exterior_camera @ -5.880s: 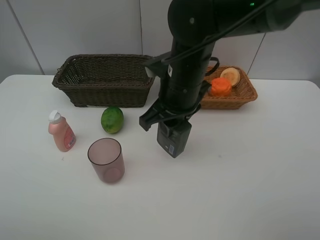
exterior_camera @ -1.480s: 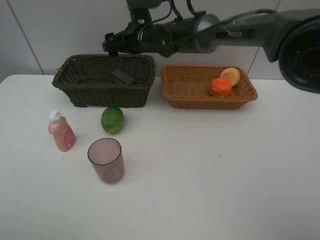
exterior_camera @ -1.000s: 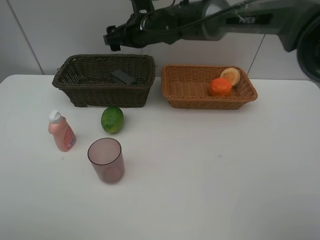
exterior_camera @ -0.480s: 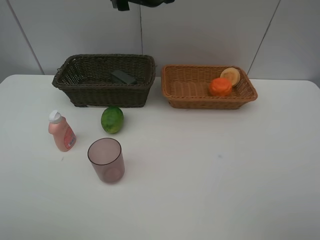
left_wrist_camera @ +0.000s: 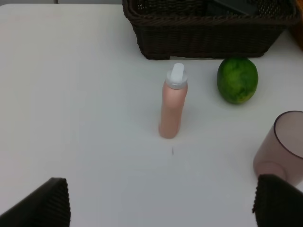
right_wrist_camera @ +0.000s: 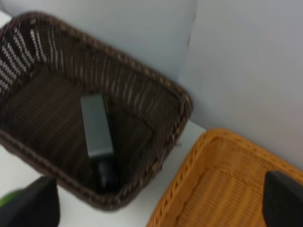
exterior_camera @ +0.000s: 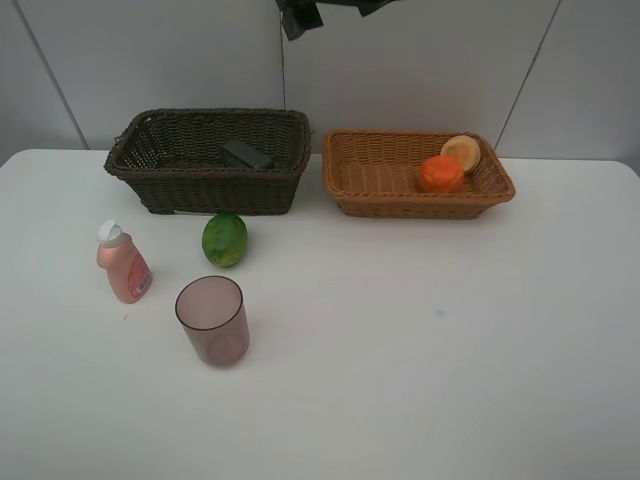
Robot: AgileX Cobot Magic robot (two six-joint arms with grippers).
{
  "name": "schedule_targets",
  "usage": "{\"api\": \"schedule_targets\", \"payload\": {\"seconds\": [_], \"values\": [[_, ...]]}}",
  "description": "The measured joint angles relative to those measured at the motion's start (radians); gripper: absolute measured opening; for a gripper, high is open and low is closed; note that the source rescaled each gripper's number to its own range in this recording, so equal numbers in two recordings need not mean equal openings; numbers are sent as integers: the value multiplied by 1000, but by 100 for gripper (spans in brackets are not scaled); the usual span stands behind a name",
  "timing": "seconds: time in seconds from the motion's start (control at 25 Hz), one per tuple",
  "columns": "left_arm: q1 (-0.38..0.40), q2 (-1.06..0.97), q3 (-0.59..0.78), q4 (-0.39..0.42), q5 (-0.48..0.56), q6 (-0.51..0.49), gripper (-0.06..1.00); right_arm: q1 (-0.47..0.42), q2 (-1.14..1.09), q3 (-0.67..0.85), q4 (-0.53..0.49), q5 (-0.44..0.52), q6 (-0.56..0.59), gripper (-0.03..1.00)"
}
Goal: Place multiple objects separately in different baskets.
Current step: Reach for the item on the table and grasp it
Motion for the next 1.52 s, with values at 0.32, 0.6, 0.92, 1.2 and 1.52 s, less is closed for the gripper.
{"api": "schedule_targets", "payload": {"seconds": [0.32, 0.6, 0.92, 1.2, 1.52], "values": [[0, 0, 0, 0, 0, 0, 100, 0, -239, 337, -5, -53, -7, 94], [0, 0, 0, 0, 0, 0, 100, -4, -449, 597, -16, -54, -7, 94], [0, 0, 0, 0, 0, 0, 100, -149, -683, 827, 37, -54, -7, 94], [0, 0, 0, 0, 0, 0, 100, -298, -852, 920, 97, -7, -7, 94], [0, 0, 0, 0, 0, 0, 100, -411, -1035, 987, 128, 134, -7, 94]]}}
